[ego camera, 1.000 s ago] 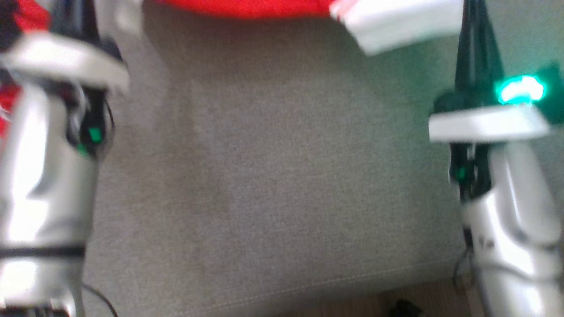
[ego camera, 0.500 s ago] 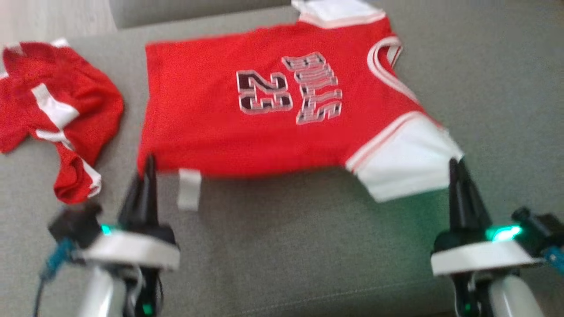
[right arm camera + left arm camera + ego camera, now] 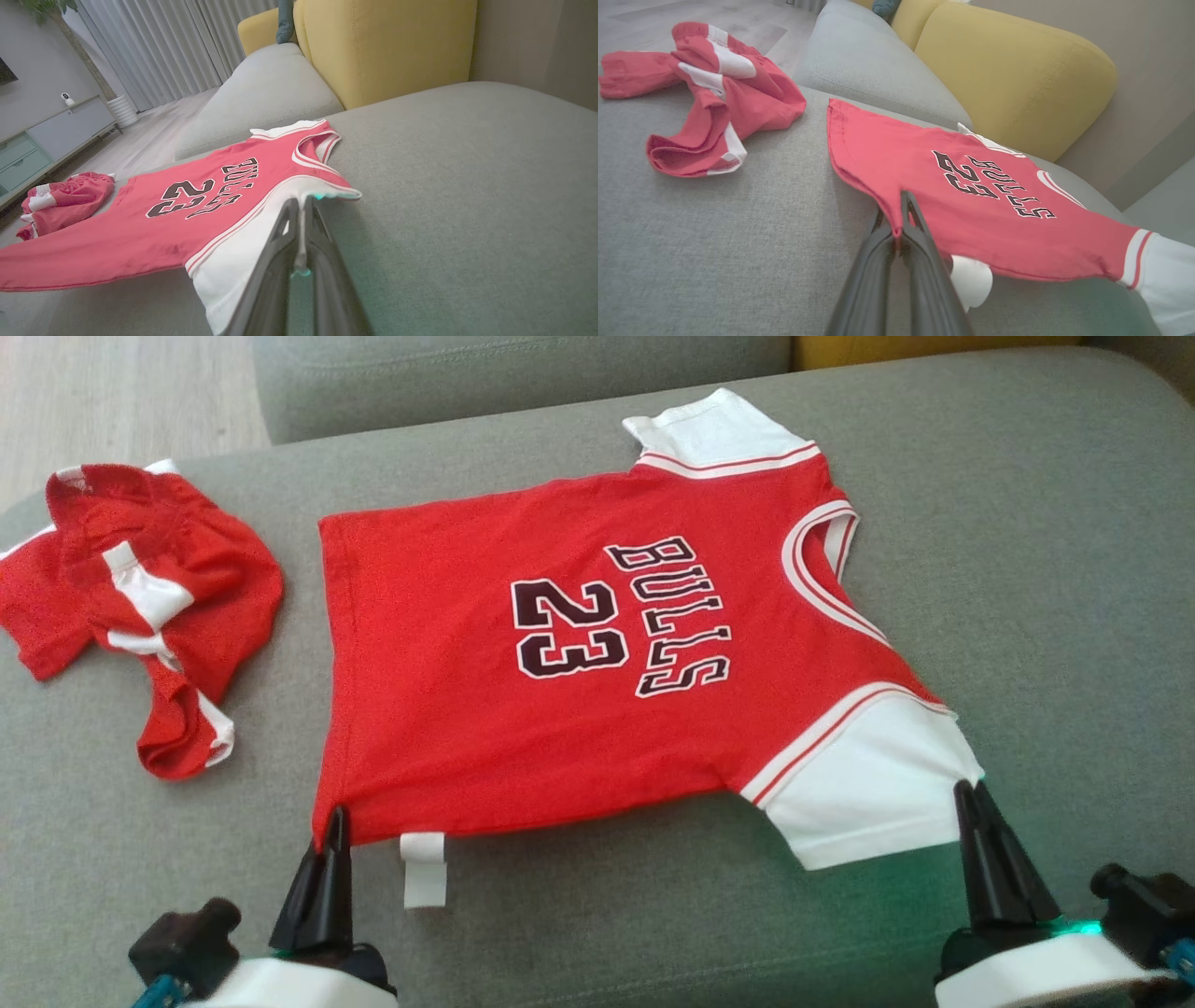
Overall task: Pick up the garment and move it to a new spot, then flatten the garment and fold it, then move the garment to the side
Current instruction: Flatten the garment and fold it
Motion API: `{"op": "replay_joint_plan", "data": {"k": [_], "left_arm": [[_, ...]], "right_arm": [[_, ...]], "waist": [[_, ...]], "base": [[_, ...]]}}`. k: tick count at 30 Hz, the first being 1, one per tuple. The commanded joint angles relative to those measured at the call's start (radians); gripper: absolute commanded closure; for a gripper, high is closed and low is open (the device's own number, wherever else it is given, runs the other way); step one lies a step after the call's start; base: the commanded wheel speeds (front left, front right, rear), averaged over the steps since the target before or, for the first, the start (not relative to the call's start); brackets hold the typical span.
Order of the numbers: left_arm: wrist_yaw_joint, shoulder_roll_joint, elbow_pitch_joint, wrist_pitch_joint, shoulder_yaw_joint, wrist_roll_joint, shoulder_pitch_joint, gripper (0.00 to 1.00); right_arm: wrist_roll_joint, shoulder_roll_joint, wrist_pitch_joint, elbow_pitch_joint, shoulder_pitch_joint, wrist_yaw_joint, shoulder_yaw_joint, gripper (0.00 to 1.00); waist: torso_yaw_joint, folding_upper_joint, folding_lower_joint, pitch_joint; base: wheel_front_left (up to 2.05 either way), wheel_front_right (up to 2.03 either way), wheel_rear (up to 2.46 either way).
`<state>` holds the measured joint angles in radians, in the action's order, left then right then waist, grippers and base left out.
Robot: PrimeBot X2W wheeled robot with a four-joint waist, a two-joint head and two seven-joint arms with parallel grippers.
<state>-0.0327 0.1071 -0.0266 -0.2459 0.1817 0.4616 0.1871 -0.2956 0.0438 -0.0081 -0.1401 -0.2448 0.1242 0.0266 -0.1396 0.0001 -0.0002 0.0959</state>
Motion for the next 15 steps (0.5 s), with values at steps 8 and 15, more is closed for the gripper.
{"op": "replay_joint_plan", "data": {"k": [8,15], "left_arm": [[0.005,-0.018,-0.013,0.016,-0.022,0.048,-0.086,1.00],[0.000,-0.037,-0.049,0.031,-0.030,0.127,-0.195,1.00]], "right_arm": [[-0.042,0.006,-0.029,0.073,0.090,0.007,0.026,1.00],[-0.056,0.006,-0.075,0.112,0.207,0.007,0.026,1.00]], "waist": [[0.013,-0.0001,0.0002,0.048],[0.021,-0.0001,0.0002,0.096]], "base": [[0.00,0.00,0.00],[0.00,0.00,0.00]]}}
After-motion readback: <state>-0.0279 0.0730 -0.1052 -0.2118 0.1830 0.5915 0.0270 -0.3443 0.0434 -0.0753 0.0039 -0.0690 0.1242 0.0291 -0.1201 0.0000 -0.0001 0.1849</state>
